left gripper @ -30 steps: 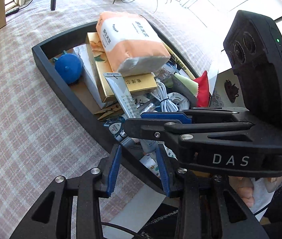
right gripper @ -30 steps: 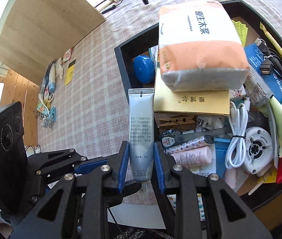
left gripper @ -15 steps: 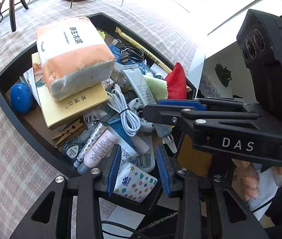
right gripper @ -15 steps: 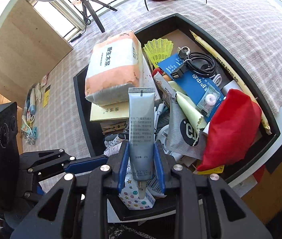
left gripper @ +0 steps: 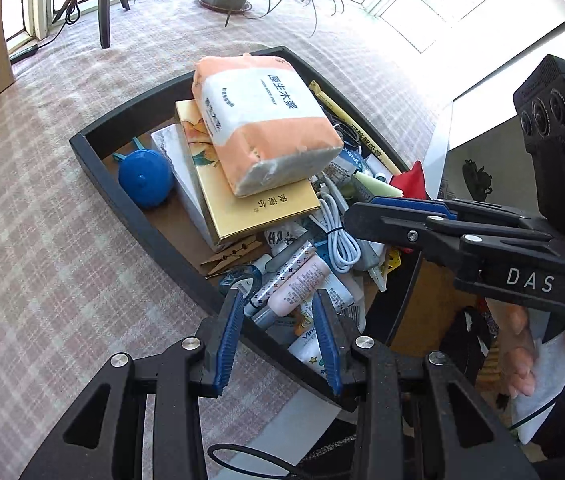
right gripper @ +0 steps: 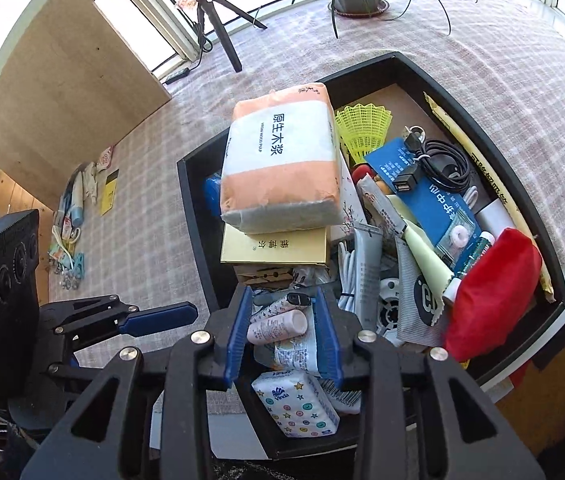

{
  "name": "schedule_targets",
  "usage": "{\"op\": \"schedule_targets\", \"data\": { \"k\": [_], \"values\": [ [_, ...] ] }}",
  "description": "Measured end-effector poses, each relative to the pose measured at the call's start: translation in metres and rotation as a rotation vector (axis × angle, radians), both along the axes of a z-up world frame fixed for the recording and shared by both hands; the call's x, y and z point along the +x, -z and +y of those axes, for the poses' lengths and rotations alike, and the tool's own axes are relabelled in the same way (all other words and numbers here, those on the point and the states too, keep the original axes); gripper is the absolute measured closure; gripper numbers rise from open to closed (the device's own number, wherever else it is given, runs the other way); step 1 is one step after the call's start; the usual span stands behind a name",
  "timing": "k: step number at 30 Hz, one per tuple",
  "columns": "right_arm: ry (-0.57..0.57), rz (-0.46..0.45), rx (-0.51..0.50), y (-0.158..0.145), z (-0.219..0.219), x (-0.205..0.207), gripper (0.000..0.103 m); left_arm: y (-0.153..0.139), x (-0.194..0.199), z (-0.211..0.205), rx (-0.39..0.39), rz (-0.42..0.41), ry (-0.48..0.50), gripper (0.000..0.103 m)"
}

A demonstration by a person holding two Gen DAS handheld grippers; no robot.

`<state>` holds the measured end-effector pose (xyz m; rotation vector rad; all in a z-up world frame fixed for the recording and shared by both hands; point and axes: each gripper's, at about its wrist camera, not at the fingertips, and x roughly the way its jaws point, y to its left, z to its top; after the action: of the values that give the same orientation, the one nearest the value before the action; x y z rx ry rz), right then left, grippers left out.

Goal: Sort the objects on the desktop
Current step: 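Carry the silver tube into the black tray and open the right gripper, then move the left gripper to the yellow ruler card and grasp it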

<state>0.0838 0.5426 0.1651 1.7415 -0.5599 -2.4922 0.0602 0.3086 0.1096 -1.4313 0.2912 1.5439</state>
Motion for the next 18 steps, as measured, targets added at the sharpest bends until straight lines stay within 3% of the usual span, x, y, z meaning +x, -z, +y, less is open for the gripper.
{"op": "schedule_targets", "data": {
  "k": [8,18],
  "values": [
    [-0.100,0.047,-0.010,-0.013,-0.051,-0.044,0.063,-0.007,-0.071,-0.062,-0.041,0.067,-0.195,0.069],
    [-0.193,0.076,0.030,-0.015,-0.119,-0.120,0.050,0.011,-0.206,-0.140,-0.192,0.129,-0.478,0.068]
  ]
}}
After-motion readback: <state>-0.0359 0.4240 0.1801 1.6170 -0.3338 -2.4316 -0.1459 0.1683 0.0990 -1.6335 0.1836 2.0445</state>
